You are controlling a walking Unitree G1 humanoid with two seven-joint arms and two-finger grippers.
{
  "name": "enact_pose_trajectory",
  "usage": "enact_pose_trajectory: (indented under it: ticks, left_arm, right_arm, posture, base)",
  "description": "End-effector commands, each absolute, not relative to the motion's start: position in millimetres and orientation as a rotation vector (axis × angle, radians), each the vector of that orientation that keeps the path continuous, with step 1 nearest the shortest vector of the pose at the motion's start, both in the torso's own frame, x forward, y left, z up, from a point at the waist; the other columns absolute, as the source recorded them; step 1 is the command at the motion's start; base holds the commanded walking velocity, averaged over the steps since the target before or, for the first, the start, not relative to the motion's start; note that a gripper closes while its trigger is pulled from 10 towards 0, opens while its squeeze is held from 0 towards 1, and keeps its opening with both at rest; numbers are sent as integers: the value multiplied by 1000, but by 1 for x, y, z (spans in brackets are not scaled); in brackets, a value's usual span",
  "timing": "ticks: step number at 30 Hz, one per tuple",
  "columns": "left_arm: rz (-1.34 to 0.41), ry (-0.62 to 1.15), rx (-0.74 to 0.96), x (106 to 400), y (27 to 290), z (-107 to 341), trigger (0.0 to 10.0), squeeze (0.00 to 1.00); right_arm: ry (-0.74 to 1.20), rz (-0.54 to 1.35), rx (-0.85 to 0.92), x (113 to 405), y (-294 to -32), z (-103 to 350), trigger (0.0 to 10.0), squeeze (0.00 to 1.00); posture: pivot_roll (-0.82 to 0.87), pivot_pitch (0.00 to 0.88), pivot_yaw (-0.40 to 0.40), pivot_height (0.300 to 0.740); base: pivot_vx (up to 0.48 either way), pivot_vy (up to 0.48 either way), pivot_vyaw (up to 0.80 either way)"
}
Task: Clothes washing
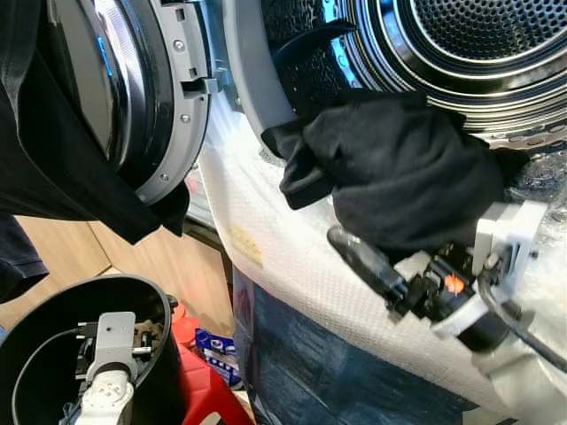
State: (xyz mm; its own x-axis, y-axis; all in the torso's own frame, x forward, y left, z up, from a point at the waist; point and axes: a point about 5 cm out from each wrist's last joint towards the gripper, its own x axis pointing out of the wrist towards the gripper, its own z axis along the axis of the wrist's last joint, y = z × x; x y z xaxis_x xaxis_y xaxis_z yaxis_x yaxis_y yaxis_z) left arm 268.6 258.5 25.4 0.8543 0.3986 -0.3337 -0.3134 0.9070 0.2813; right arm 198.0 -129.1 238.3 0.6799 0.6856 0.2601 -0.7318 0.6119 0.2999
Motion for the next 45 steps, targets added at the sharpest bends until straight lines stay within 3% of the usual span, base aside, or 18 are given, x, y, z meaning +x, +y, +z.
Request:
enact_pose_trajectory:
  ticks: [1,9,18,21,22,23,32,40,45]
  left_arm:
    - [370,406,236,267,261,24,10000,0]
    - [368,415,239,265,261,22,10000,0]
    - [355,417,241,266,258,22,10000,0]
    - [352,419,244,265,259,22,10000,0]
    - [352,420,244,265,259,22,10000,0]
    - [351,422,244,265,258,21,10000,0]
    - [344,428,249,264,258,19,10000,0]
    - [345,430,254,264,260,20,10000,0]
    - [335,436,255,264,258,19,10000,0]
  right_arm:
    - [-139,837,473,193,-131,237,10000,0]
    - [-19,734,549,190,-145,203,10000,0]
    - [-118,588,600,207,-153,211,10000,0]
    - [-156,629,625,202,-155,217,10000,0]
    - [-163,633,624,201,-156,218,7490,0]
    - [-165,625,625,202,-157,218,0,0]
    - [-192,722,648,195,-151,225,0,0]
    - [-142,730,568,190,-150,221,0,0]
    - [-215,747,564,188,-157,235,0,0]
  posture:
    - [123,0,33,740]
    - [122,12,40,740]
    - [123,14,45,740]
    - [120,12,47,740]
    - [120,12,47,740]
    - [119,7,46,740]
    - [126,0,41,740]
    - [120,0,48,740]
    - [113,0,50,740]
  base:
    - [0,0,0]
    - [0,0,0]
    - [0,0,0]
    - [0,0,0]
    - [0,0,0]
    - [0,0,0]
    - [0,0,0]
    - [0,0,0]
    - [0,0,0]
